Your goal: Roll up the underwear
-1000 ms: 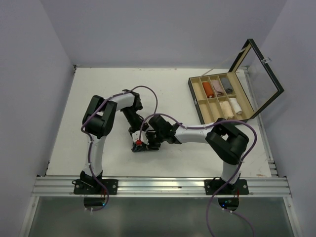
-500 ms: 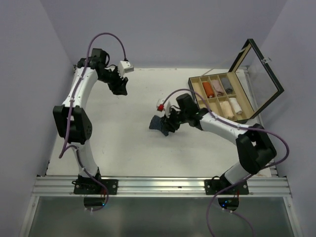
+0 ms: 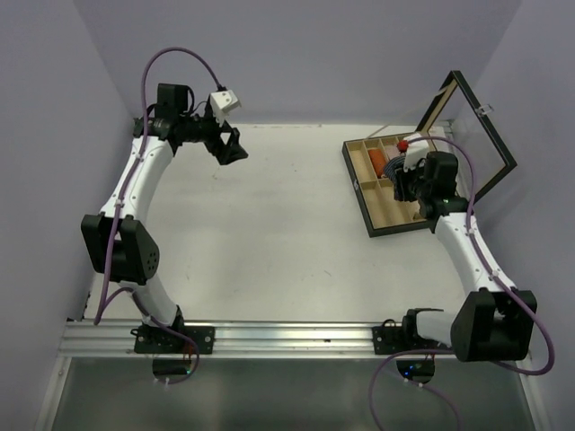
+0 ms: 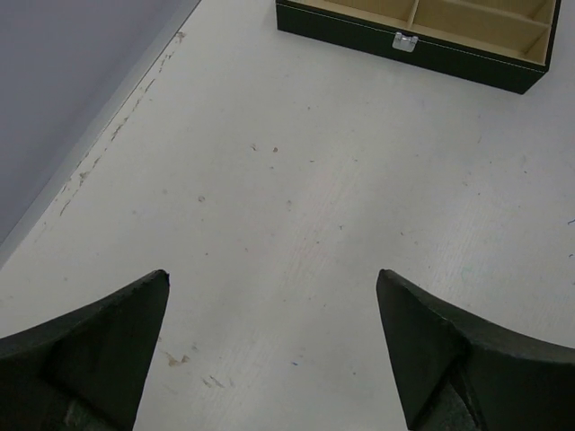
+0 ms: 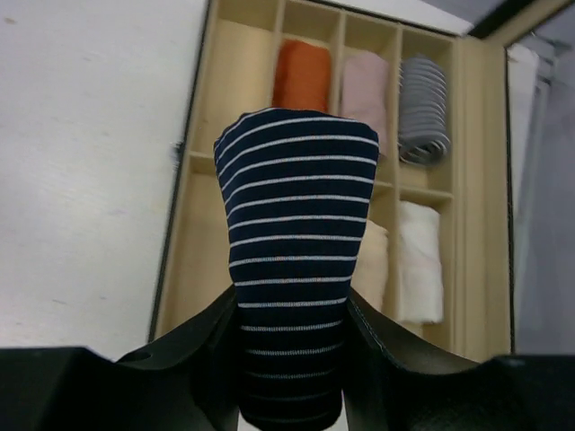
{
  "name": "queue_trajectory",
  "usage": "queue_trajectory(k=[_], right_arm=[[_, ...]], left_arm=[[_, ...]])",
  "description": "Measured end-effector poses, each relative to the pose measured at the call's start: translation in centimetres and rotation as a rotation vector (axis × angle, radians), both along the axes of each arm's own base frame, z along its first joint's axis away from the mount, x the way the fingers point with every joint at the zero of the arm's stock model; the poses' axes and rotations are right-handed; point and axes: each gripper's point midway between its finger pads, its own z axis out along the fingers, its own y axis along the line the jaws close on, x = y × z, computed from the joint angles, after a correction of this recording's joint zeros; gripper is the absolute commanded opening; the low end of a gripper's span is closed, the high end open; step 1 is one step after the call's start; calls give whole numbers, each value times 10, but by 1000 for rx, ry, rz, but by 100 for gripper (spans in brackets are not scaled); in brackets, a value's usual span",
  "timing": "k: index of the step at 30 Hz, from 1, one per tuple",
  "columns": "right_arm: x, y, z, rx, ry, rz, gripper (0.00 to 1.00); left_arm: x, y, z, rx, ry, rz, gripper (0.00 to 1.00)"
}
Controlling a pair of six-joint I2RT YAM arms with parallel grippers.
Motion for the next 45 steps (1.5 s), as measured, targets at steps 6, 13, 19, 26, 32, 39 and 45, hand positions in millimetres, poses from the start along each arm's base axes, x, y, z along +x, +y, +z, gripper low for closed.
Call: queue_trajectory(k=[6,13,19,26,32,39,45], right_arm=[[-11,-42,-37,-146,61,-160,0],[4,-63,-83,-292,109,-185,0],[12,-64,-110,-329,151,-158,0],[18,-47,-115,-348,128,-115,0],[8,-30,-137,-366,158,-57,0],[10,-34,-143,-366,157,-58,0],[15,-36,-151,-259,212,2,0]], left_arm=[[7,-2,3,-26,1,24,100],[6,-2,-13,-24,53,32,100],[2,-1,-27,-17,109,32,100],[-6,-1,-42,-15,166,38,100],[-7,-1,-43,-24,184,48,100],[-6,-3,-51,-32,219,53,100],[-7,-3,-59,-33,253,55,100]])
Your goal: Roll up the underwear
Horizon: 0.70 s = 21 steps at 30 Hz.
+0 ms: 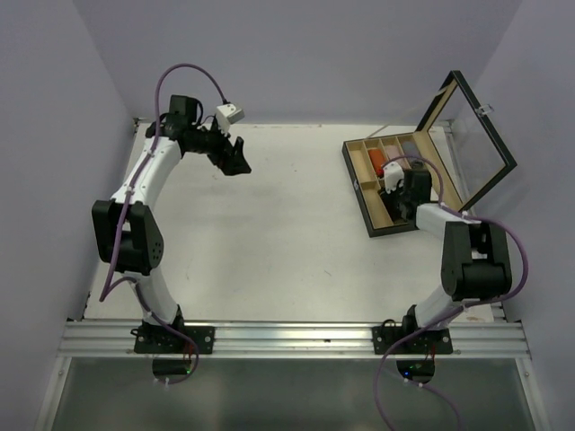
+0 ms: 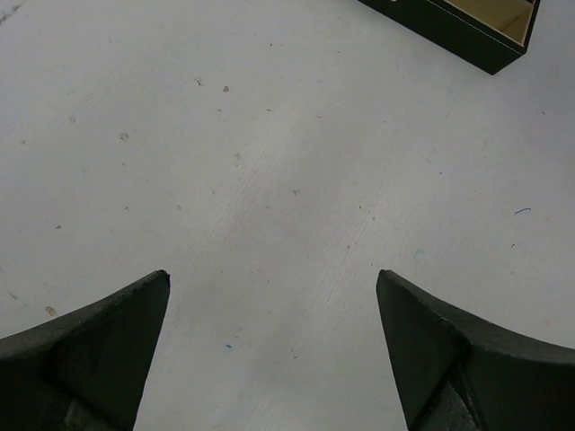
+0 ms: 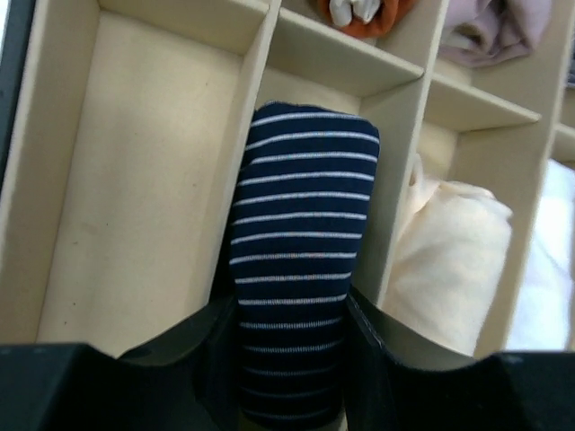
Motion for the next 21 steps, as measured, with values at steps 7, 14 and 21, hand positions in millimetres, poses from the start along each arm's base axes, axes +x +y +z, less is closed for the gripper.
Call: queue_trajectory(k=[7,14,21], right_arm=[[4,-3,-9,178,154,34,9],[2,0,-11,233,225,45,43],[-1,3,-10,245,240,48,56]], left_arm=[[3,-1,-1,-3,11,-3,100],[2,-1,-3,-1,28,-4,100],[1,-1,-3,0,33,-4,100]])
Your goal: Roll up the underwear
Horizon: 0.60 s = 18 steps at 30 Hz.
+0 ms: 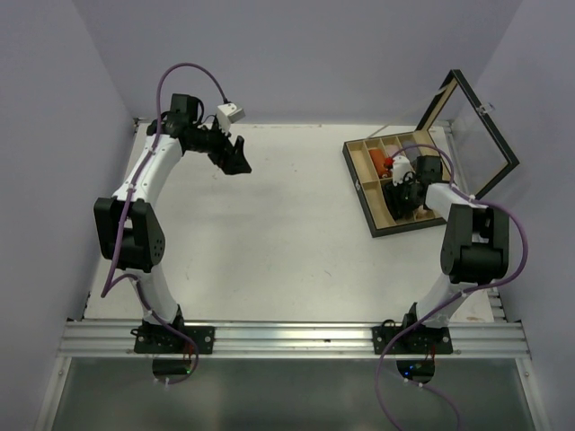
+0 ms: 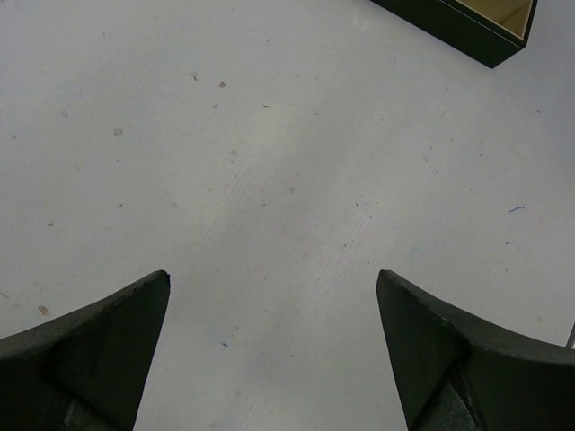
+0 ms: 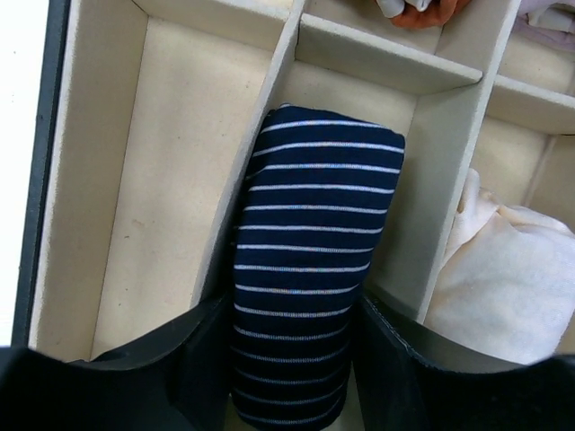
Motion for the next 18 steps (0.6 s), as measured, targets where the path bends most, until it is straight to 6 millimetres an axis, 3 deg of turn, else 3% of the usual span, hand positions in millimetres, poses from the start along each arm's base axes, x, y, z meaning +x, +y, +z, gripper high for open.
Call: queue_trajectory(k=[18], right_arm=[[-1,-4,18,-4,41,-43,65]], left_arm=[[1,0,-1,0,0,0,100]])
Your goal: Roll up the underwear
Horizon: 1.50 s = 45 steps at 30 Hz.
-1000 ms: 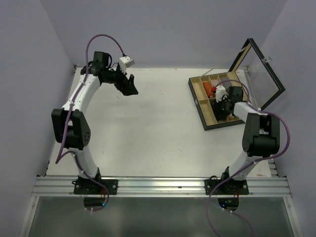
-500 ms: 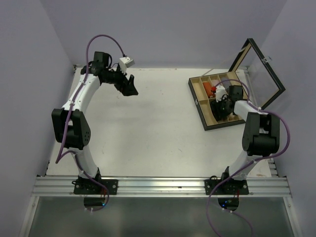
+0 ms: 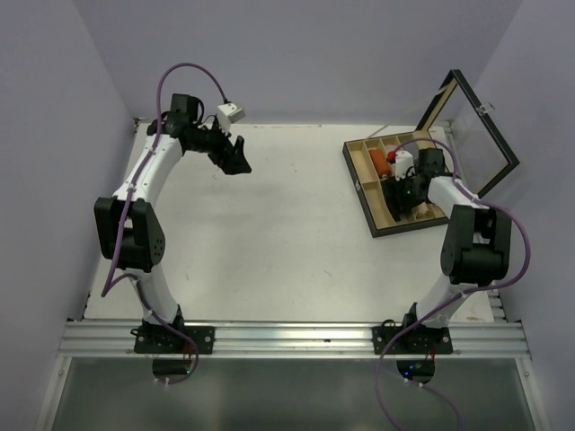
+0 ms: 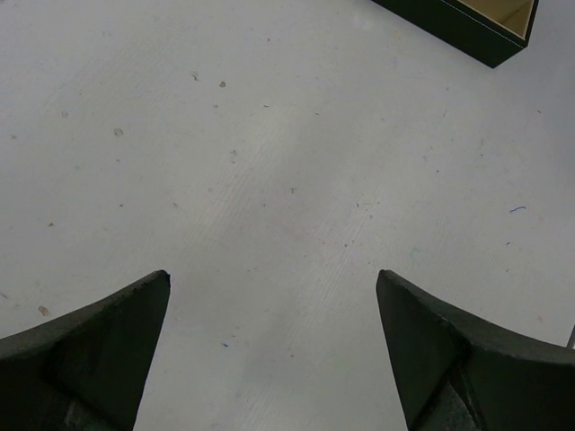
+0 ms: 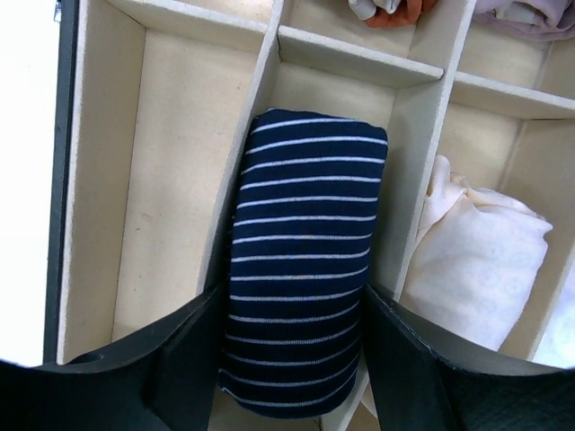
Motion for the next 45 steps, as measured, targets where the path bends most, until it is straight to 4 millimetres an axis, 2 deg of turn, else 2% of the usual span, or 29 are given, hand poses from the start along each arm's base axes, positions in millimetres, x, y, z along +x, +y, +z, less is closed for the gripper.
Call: queue_trajectory(k=[4,15,18,21,25,30,31,34,37,39,42,45], right_arm=[[0,0,3,0,5,-6,70],[-1,-2,7,-7,5,-15,72],[1,-2,15,1,3,-31,73],[13,-4,34,2,-37,-48,73],[34,-8,73,4,-139,-69,75],[42,0,121,48,-238,-56,96],[42,5,130,67,-253,-42,98],[39,31,153,127,-284,22,99],[28,80,168,190,-295,128,99],[15,126,175,252,-294,222,99],[-17,186,168,337,-240,341,99],[-50,228,146,379,-151,421,99]], left_arm=[[0,0,0,0,0,0,100],[0,0,0,3,-7,-5,100],[1,0,0,3,-9,-6,100],[2,0,0,3,-15,-3,100],[5,1,-1,9,-25,9,100],[11,7,6,6,-53,65,100],[13,9,9,4,-53,92,100],[21,20,14,13,-55,175,100],[26,31,11,40,-40,240,100],[25,38,5,61,-27,270,100],[5,47,-13,102,11,293,100],[-19,57,-27,150,32,311,100]])
